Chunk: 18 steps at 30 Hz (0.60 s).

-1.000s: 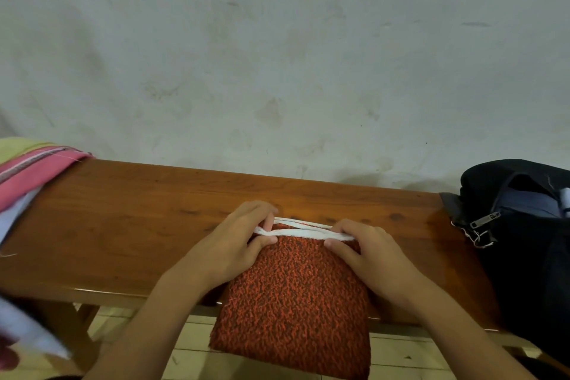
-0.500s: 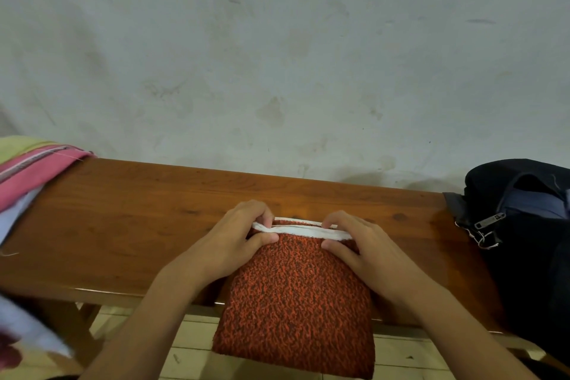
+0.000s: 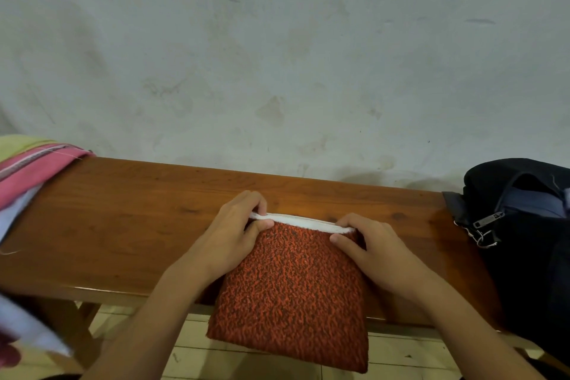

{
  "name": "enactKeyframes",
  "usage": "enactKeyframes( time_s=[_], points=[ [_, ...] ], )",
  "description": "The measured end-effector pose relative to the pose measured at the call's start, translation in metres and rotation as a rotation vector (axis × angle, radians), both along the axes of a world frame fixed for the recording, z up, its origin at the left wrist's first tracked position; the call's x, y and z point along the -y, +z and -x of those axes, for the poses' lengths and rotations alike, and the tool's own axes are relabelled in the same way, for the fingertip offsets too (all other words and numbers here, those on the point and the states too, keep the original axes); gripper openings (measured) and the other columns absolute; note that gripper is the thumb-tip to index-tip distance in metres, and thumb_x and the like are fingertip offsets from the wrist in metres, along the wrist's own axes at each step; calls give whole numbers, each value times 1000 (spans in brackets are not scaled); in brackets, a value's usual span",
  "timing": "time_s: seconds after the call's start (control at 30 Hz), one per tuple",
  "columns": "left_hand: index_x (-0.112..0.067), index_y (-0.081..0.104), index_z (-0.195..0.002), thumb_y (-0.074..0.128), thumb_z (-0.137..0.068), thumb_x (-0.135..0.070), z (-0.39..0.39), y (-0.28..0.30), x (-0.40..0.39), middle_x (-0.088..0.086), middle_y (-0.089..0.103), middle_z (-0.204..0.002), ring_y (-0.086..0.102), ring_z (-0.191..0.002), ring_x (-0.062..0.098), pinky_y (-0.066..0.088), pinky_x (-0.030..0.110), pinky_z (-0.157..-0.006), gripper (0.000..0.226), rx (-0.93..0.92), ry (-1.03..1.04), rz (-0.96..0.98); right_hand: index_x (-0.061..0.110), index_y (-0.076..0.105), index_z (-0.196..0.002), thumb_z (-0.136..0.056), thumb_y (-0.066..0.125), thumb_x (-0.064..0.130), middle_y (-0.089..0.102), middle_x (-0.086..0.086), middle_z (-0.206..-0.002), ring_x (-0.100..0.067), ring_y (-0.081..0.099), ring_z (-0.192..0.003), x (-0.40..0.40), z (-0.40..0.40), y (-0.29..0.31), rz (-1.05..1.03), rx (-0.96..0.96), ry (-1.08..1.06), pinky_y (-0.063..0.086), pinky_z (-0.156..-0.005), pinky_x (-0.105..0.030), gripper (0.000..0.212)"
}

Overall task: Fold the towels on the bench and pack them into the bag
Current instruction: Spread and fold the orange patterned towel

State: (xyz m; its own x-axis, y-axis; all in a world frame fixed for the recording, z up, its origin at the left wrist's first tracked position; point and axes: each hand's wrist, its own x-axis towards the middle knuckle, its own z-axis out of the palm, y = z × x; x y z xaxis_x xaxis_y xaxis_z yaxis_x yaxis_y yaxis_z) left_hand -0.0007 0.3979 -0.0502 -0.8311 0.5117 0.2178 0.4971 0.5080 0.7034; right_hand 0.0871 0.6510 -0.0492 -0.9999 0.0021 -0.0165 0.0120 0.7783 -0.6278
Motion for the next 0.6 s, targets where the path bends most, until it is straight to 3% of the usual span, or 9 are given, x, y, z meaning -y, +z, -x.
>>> enactKeyframes(
  time_s=[0.17,0.33,0.47,0.6],
  points=[
    [-23,52,-81,65,-92,-13,-1,1,-7,-9,55,-79,48,-72,1,38,12,-64,20,-6,88,-63,39,55,-104,-103,47,36,65,16,-95,-3,59,-89,6,2,0,-37,-26,-50,49,-77,-31,9],
    [-22,53,-89,67,-91,-14,-1,-3,-11,-11,56,-89,49,-85,-2,38,7,-69,16,-29,144,-64,35,48,-109,-104,45,26,51,8,-63,-5,50,-66,9,3,-1,-71,-89,-87,32,-58,-24,11],
    [-24,55,-101,66,-93,-23,-1,-7,-14,-16,56,-96,50,-91,-5,39,5,-70,14,-27,212,-47,29,53,-100,-103,49,21,56,14,-84,0,52,-78,13,4,-1,-35,-119,-167,36,-59,-15,9],
    [-20,64,-92,67,-92,-24,-1,-6,-17,-13,62,-88,55,-83,-3,40,7,-64,6,-8,294,-65,24,59,-91,-101,52,16,56,9,-96,0,51,-84,17,4,-4,-61,-159,-220,39,-63,-12,14]
  ],
)
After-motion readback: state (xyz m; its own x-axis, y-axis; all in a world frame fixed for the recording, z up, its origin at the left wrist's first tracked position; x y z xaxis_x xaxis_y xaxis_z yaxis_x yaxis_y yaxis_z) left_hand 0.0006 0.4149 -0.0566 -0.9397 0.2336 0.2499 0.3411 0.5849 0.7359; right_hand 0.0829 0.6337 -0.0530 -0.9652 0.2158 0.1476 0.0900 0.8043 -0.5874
